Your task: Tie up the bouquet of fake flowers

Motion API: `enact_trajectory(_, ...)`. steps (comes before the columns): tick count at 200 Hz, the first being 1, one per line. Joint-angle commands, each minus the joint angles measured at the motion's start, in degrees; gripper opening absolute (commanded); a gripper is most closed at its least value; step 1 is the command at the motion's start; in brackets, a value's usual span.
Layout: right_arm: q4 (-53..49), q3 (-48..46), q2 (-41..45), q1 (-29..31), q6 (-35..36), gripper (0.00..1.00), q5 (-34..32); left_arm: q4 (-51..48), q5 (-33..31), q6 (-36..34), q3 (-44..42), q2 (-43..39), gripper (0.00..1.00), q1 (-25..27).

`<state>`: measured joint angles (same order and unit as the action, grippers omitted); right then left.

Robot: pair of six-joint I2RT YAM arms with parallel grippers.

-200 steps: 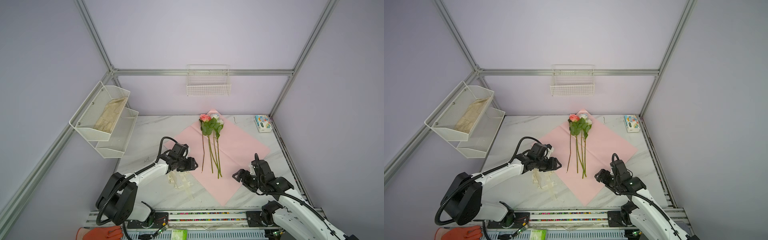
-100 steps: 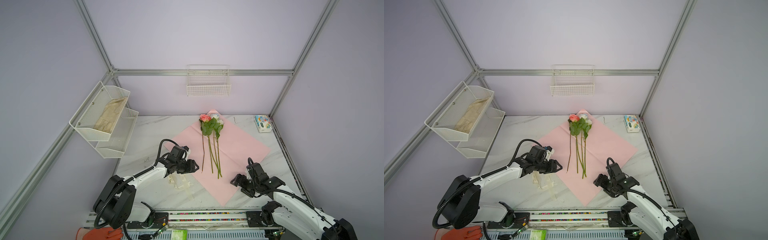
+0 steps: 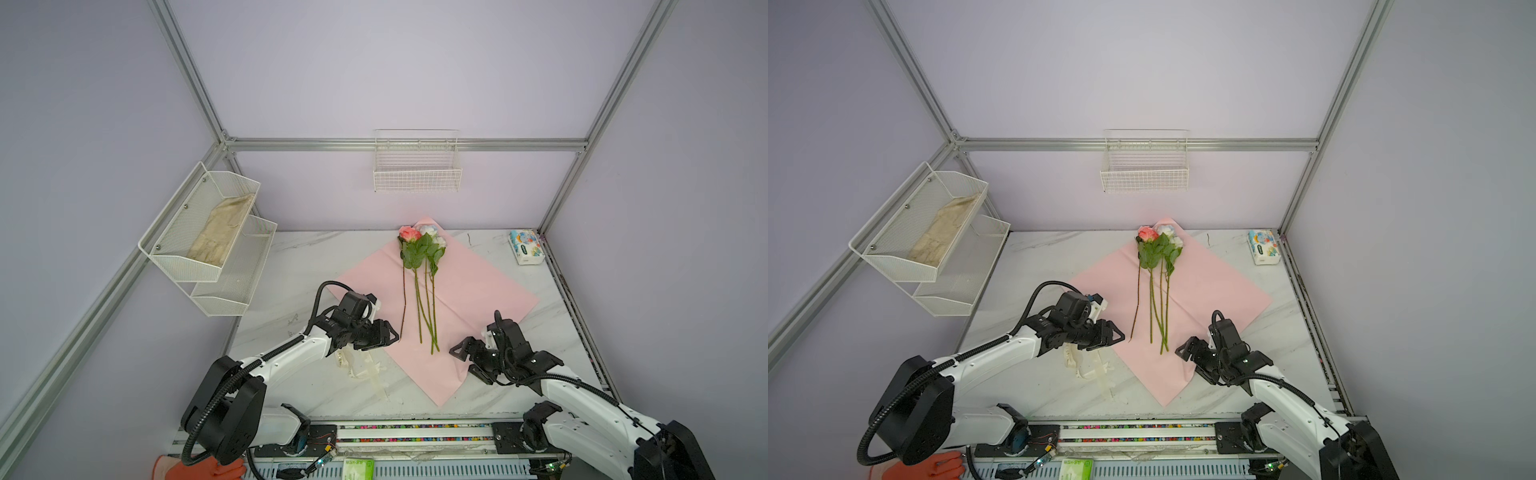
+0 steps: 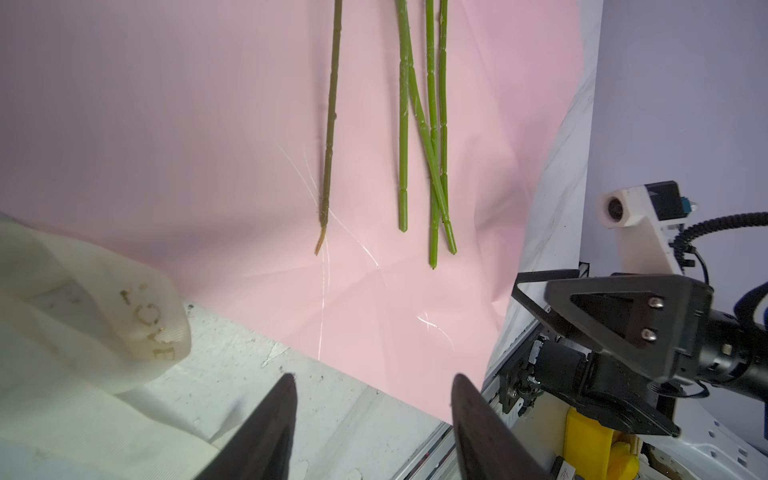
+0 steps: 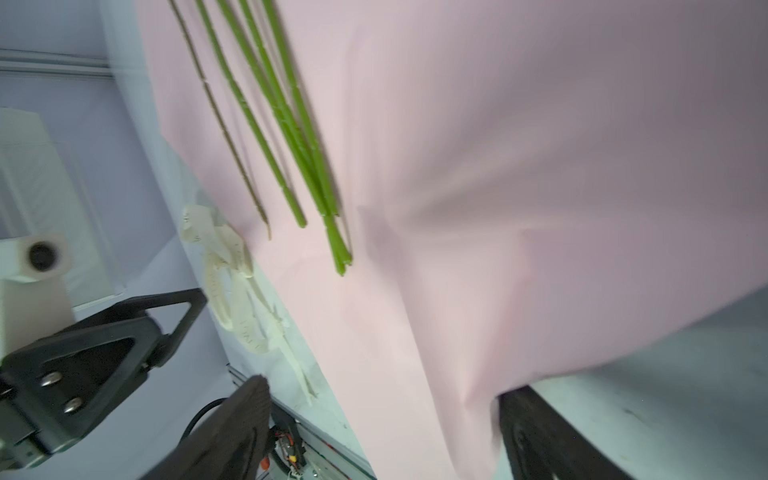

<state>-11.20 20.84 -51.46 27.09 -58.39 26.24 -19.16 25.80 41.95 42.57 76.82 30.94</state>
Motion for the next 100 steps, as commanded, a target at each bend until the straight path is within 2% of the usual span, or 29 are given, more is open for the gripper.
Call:
enact_trajectory(1,10.09,0.19,-0.53,0.46,-4.32,0.89,2.26,-1.44,0.38,-0.29,0.82,0.06,0.59,0.09)
enact_trajectory(20,11.83,2.83,-5.68,0.45,-2.32,0.90,3.34,-1.20,-0.20,0.51,1.54,-0.49,0.60,0.09)
enact_trajectory(53,8.19,8.73,-11.48,0.45,2.47,0.92,2.76,-1.00,-2.84,1.64,1.61,-2.41,0.62,0.09)
enact_trajectory(72,6.24,10.99,-10.75,0.47,2.85,0.93,4.51,-2.37,-3.00,1.85,2.43,-2.75,0.62,0.10)
enact_trajectory(90,-0.08,12.22,-8.85,0.42,5.52,0.94,2.91,-1.41,-3.84,1.23,1.63,-3.38,0.64,0.18)
enact_trajectory(100,0.31,11.18,-7.78,0.48,5.88,0.95,3.18,-1.15,-4.50,0.79,1.00,-3.36,0.65,0.17)
